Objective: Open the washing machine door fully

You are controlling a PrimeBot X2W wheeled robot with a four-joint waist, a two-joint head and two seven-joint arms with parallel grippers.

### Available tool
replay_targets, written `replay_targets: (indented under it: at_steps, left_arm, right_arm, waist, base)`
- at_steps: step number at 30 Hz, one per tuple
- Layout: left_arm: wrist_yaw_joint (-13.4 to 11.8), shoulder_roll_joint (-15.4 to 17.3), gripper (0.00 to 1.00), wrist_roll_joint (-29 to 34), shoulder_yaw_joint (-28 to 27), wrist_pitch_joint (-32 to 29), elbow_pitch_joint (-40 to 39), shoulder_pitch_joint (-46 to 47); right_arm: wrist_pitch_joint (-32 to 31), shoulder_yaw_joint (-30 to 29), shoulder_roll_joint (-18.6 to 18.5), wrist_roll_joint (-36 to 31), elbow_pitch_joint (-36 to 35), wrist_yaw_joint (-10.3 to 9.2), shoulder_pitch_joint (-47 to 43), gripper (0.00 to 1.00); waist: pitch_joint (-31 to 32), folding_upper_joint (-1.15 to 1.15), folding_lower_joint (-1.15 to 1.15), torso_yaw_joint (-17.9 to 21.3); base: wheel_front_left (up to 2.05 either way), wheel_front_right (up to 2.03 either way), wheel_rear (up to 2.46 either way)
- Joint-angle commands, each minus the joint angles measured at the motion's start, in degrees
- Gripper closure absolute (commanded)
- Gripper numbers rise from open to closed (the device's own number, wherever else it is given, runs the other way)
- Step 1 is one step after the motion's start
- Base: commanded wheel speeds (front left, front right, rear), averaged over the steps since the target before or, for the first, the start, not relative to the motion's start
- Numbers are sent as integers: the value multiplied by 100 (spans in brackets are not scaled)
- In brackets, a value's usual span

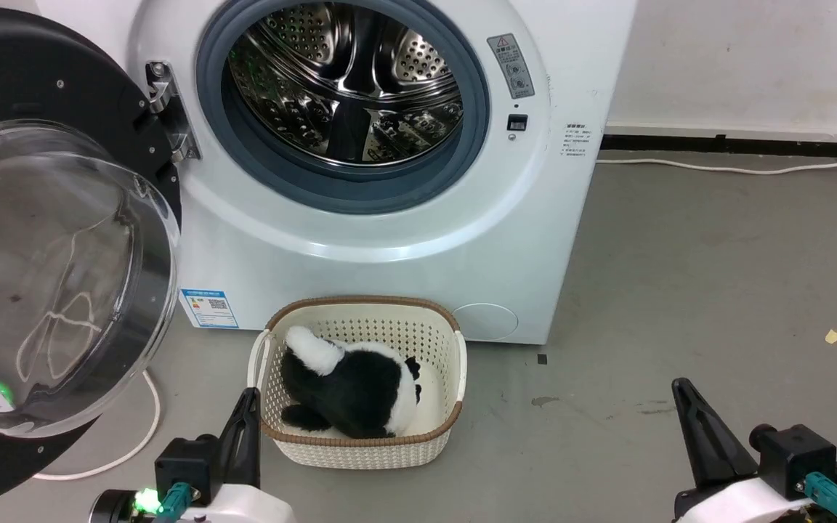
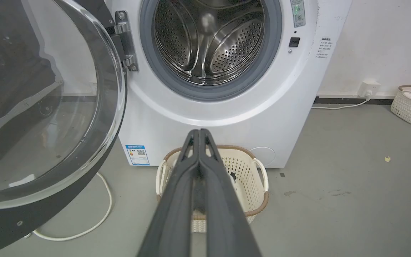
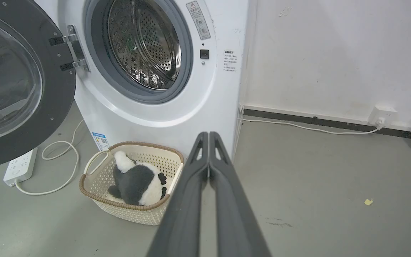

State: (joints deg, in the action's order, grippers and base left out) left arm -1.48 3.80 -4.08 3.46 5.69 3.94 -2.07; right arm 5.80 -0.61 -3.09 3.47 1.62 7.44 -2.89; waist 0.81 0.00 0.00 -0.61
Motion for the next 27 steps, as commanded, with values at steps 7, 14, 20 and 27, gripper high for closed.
replay_targets:
  at_steps: [7, 14, 20, 27]
  left_arm:
    - [39, -42, 100, 108, -63, -93, -89, 103]
    - [58, -50, 100, 160, -111, -175, -141, 121]
    - [74, -58, 100, 204, -153, -245, -186, 136]
    - [103, -71, 100, 285, -229, -373, -269, 165]
  right_arm:
    - [-101, 19, 15, -99, -54, 3, 122, 100]
    - [-184, 27, 16, -142, -73, 3, 151, 100]
    - [-254, 33, 17, -178, -89, 4, 176, 100]
    - [-383, 44, 19, -245, -118, 4, 221, 100]
  waist:
    - [-12, 0, 0, 9]
    - [-24, 0, 0, 18]
    - [-34, 0, 0, 25]
    - [-53, 0, 0, 39]
  base:
    - [0, 0, 0]
    - [0, 0, 0]
    - [0, 0, 0]
    - [0, 0, 0]
